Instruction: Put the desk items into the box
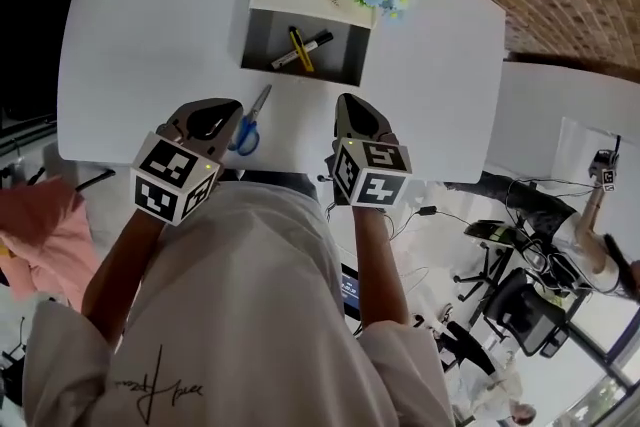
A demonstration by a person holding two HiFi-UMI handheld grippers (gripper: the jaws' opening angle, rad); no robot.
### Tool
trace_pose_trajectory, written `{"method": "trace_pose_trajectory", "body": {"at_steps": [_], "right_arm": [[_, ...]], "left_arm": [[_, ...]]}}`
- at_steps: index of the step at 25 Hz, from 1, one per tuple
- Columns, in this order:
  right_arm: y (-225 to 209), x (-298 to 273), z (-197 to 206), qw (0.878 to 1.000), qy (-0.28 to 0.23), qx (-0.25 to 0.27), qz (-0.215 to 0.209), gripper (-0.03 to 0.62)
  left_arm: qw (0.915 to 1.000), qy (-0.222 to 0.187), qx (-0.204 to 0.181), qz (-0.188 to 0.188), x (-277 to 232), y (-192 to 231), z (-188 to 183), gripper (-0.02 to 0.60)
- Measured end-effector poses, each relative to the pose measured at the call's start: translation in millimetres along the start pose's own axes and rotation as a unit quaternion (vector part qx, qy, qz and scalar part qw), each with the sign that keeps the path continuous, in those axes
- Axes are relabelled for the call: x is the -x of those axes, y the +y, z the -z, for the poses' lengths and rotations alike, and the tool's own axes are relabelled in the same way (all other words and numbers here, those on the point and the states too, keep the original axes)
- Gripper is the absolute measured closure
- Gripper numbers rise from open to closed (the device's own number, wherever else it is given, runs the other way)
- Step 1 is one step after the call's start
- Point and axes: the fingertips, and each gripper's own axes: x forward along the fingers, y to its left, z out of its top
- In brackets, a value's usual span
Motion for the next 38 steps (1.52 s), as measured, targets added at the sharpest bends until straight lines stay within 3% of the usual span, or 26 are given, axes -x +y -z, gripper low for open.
{"method": "trace_pose_trajectory", "body": {"at_steps": [16,23,38], "right_arm": [[29.0,34.3,27.0,0.998,-0.020,-0.057,0.011,0.568],[36.5,42.7,39.3,0.997,-0.012,-0.071,0.012,0.568],[47.1,39.4,59.3,0.998,0.008,-0.067,0.003,0.568]], "left_arm": [[0.9981,0.016,-0.055,0.023,3.2,-20.2,-4.3,0.578],[0.9986,0.022,-0.035,0.032,3.7,-27.0,5.2,0.577],[0.9974,0.070,-0.002,0.013,-9.0,-25.0,56.1,0.575]]}}
